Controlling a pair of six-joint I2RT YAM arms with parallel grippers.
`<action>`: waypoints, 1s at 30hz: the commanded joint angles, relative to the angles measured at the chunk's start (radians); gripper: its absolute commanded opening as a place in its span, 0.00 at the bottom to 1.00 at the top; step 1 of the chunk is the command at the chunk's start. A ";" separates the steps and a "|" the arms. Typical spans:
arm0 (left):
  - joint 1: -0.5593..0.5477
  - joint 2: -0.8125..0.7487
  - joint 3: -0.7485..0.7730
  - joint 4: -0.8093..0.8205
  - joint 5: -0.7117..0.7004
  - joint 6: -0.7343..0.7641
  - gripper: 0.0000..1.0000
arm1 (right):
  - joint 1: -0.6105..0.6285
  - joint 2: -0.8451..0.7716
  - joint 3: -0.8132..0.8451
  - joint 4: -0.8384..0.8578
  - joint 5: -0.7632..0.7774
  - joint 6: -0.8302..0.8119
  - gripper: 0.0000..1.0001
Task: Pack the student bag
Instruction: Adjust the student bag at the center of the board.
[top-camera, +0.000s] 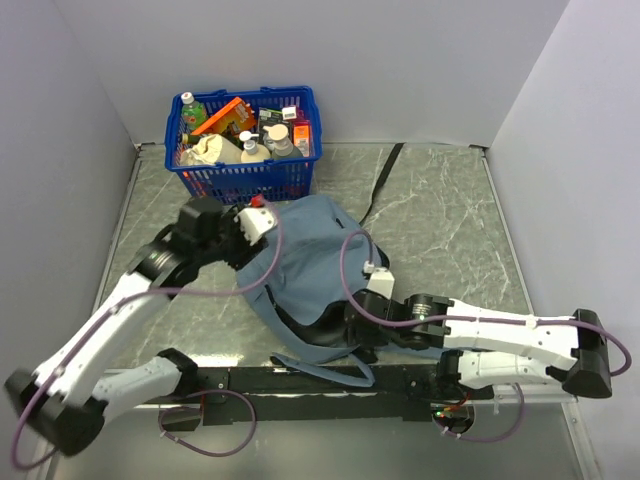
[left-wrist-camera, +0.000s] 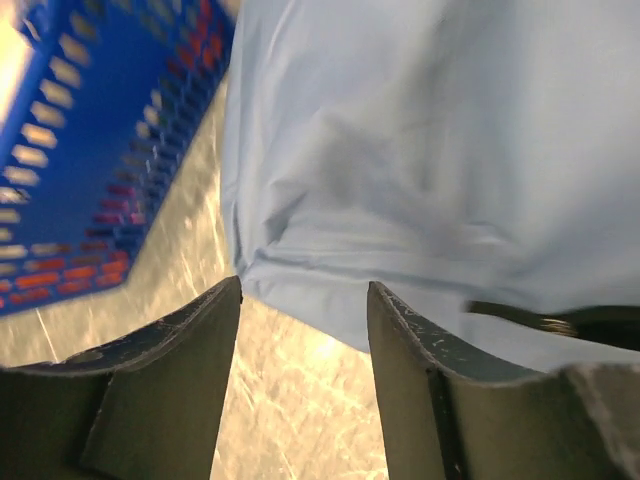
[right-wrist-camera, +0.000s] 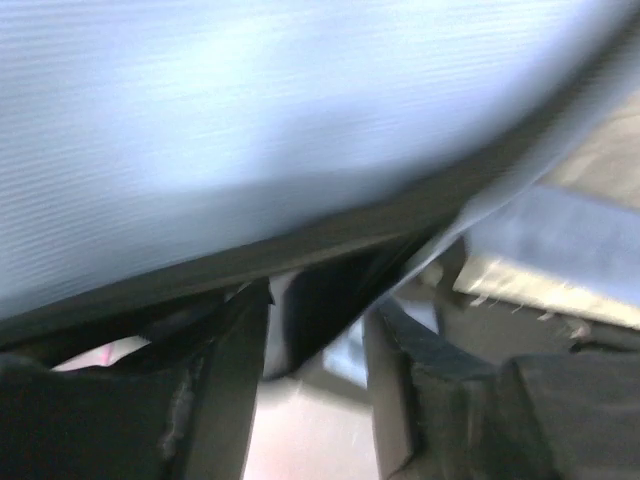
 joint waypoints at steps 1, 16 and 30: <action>0.018 -0.108 -0.066 -0.035 0.132 0.014 0.59 | 0.137 -0.071 0.138 -0.092 -0.043 -0.030 0.55; 0.474 0.082 0.021 -0.024 0.359 -0.094 0.70 | 0.203 0.020 0.497 0.122 0.109 -0.609 1.00; 0.598 0.071 -0.007 -0.064 0.472 -0.023 0.76 | -0.050 0.625 0.662 0.395 -0.206 -0.864 0.68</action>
